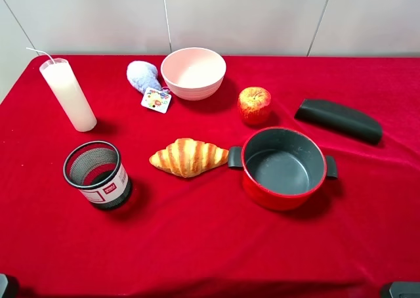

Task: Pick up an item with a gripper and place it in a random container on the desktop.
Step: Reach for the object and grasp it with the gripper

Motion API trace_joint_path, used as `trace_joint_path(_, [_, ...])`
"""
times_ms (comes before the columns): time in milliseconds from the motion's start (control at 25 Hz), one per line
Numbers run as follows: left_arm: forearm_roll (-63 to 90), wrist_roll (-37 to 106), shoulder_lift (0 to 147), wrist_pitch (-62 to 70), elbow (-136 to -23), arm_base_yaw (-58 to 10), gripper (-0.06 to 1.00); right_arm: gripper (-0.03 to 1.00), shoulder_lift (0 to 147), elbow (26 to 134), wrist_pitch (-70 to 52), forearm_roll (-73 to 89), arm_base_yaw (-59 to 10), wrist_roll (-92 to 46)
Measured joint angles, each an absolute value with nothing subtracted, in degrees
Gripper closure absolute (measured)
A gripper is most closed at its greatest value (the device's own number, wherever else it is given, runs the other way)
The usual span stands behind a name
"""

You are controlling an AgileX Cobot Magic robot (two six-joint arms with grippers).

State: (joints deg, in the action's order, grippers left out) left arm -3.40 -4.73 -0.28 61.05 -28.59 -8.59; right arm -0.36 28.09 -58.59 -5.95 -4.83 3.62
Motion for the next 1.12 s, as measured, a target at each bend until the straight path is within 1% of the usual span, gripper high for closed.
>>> trace_joint_path(1120, [-3.4, -4.7, -0.3, 61.1, -28.6, -8.6, 0.04, 0.27, -0.4, 28.1, -58.6, -6.0, -4.8, 3.6])
